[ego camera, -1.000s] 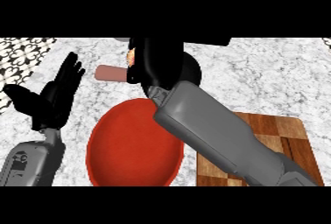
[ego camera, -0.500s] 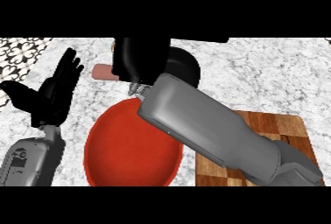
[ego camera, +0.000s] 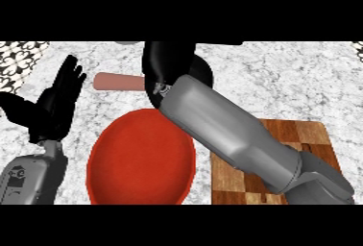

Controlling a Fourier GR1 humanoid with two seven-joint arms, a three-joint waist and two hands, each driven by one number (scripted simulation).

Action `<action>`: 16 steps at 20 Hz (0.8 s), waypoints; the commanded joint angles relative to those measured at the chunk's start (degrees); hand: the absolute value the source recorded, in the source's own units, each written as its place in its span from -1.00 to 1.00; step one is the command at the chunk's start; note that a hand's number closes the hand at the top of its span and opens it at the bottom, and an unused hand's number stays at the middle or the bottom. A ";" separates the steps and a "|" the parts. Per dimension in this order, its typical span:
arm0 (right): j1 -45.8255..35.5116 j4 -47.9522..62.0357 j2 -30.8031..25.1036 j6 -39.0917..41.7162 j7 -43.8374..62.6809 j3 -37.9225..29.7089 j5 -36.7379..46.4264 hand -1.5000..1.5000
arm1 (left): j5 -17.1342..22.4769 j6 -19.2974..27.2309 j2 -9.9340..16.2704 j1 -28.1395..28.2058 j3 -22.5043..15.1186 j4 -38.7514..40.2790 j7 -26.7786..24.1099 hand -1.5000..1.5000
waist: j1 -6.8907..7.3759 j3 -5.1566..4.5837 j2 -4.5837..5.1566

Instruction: Pick the cupcake from the cutting board and place it in the pot

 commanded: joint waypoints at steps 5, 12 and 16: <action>-0.64 11.85 0.57 -1.97 9.04 2.56 0.88 1.00 | 0.06 0.44 -0.19 -0.21 0.24 -1.13 1.75 0.00 | -0.23 0.10 0.42; 2.82 18.80 0.57 -9.66 1.77 -5.25 -6.26 1.00 | -0.27 -0.16 -0.49 2.86 -0.41 -3.60 -0.02 0.00 | 1.04 0.17 0.94; 7.39 16.42 0.57 -13.11 -6.24 -7.86 -14.19 -1.00 | -0.47 -0.03 -0.84 2.20 0.31 -1.09 -1.91 0.00 | 0.71 0.19 1.10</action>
